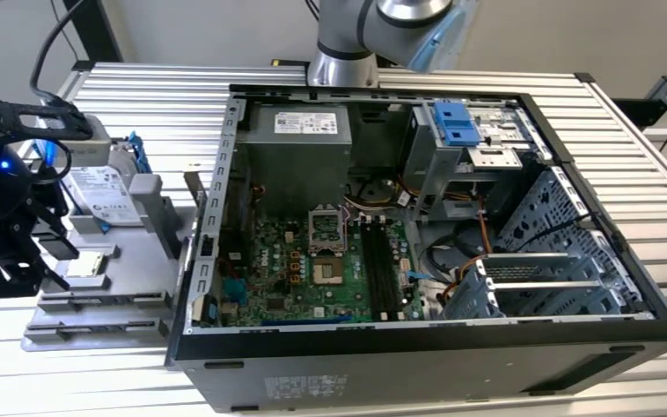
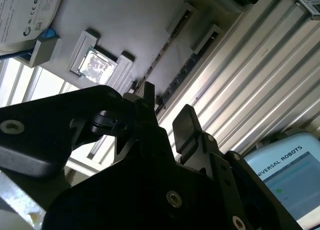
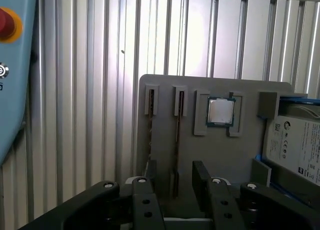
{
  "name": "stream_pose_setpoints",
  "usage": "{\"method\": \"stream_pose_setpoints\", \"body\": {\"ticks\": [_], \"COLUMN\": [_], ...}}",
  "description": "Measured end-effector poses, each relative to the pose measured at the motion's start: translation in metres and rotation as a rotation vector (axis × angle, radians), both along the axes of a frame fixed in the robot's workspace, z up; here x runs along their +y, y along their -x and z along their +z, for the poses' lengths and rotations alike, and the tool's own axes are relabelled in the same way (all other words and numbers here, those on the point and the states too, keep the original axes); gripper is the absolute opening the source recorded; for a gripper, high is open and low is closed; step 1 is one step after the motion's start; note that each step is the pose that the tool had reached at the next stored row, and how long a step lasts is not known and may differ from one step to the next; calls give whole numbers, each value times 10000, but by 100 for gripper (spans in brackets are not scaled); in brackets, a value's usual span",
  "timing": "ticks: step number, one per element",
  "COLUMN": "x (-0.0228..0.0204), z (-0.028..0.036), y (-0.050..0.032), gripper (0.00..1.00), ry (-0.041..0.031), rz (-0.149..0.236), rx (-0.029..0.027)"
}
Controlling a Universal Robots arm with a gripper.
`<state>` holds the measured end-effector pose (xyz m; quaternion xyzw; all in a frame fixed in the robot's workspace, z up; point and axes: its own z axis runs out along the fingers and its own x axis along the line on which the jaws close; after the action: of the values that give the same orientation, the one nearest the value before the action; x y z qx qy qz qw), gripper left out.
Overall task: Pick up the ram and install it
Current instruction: 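Pick up the ram and move it above insertion slot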
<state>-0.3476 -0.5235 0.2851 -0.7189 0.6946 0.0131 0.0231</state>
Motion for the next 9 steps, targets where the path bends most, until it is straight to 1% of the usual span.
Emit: {"method": "stream_pose_setpoints", "body": {"ticks": [9], "x": [0], "z": [-20], "y": [-1], "gripper": [100], "ry": [5], "rz": [1], "rx": [2]}}
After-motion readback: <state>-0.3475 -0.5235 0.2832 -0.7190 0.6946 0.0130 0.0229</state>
